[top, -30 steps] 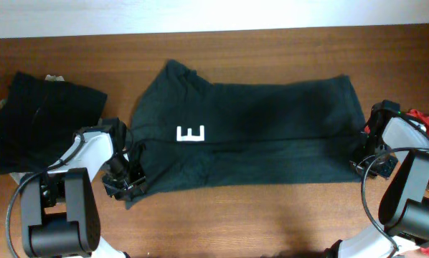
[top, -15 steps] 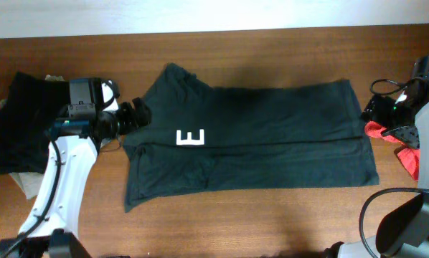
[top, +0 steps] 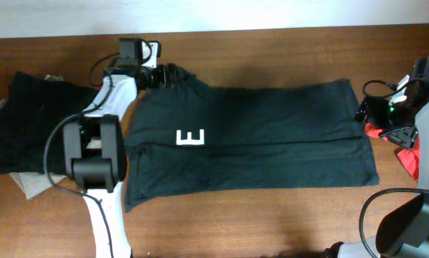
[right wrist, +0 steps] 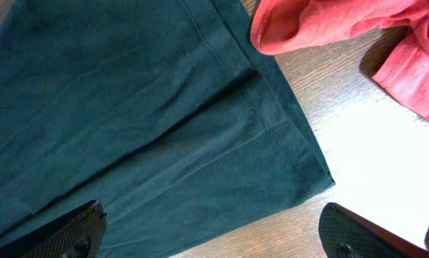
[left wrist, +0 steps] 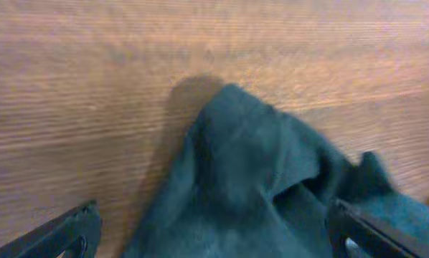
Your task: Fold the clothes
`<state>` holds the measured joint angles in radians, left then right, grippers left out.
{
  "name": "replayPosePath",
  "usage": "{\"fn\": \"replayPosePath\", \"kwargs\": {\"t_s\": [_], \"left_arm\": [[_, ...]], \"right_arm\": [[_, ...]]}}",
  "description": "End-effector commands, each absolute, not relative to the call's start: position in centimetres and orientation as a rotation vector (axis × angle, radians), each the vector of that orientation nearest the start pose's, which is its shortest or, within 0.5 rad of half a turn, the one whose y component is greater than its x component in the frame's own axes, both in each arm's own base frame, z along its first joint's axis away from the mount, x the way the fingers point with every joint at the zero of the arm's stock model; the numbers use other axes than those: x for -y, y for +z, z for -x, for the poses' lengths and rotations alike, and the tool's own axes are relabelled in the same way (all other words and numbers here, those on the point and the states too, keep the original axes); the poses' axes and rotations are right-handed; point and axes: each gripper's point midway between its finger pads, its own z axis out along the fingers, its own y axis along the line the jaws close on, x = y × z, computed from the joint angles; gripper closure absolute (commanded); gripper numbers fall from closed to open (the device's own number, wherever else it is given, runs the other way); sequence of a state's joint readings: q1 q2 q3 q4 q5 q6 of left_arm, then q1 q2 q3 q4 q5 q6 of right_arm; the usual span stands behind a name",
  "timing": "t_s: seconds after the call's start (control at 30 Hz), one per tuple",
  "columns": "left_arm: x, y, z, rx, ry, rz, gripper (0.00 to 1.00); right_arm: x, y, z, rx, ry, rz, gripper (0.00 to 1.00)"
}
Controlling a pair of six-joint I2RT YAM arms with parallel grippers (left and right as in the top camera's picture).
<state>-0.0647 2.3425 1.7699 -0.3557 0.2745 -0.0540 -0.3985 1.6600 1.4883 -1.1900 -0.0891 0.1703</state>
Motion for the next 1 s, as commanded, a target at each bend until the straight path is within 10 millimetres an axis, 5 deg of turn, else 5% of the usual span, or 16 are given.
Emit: {"fn": "replayPosePath", "kwargs": {"t_s": [0.0,0.07,0.17,0.2,0.27,0.4,0.63,0.7,0.97], "left_arm": [[8.4,0.3,-59.0,-2.493,-0.321,-0.149,0.03],[9.1,-1.1,-58.6,-2.521,-0.327,-0.161,0.17],[9.8,-1.9,-57.6,-2.563,-0.335,-0.176,0.87],[9.9,-1.9,-57.5,-2.567,-0.336,-0.176,0.98],[9.6,-1.8,-57.4,-2.581,-0.354,-0.104,1.0],[10.5,1.7,-56.6,-2.592,-0.589,-0.044,1.0],[10.0,2.3,-53.1,-2.733,-0.603,0.003,1.0],[10.0,2.1,-52.6,-2.754,-0.604,0.009,1.0],[10.0,2.1,-52.4,-2.761,-0.605,0.009,1.0]], "right_arm": [[12.0,15.8,-32.7,-2.8,0.103,-0.789,0.01],[12.0,15.8,-32.7,-2.8,0.103,-0.789,0.01],[12.1,15.8,-33.0,-2.789,0.1,-0.785,0.03],[12.2,15.9,-33.1,-2.782,0.099,-0.782,0.05],[12.5,16.0,-33.9,-2.754,0.091,-0.762,0.1],[13.4,14.5,-37.2,-2.733,0.063,-0.588,0.13],[12.3,7.2,-50.2,-2.631,0.068,-0.317,0.07],[12.8,4.9,-52.3,-2.58,0.078,-0.378,0.07],[14.2,2.4,-54.7,-2.504,0.026,-0.413,0.15]]}}
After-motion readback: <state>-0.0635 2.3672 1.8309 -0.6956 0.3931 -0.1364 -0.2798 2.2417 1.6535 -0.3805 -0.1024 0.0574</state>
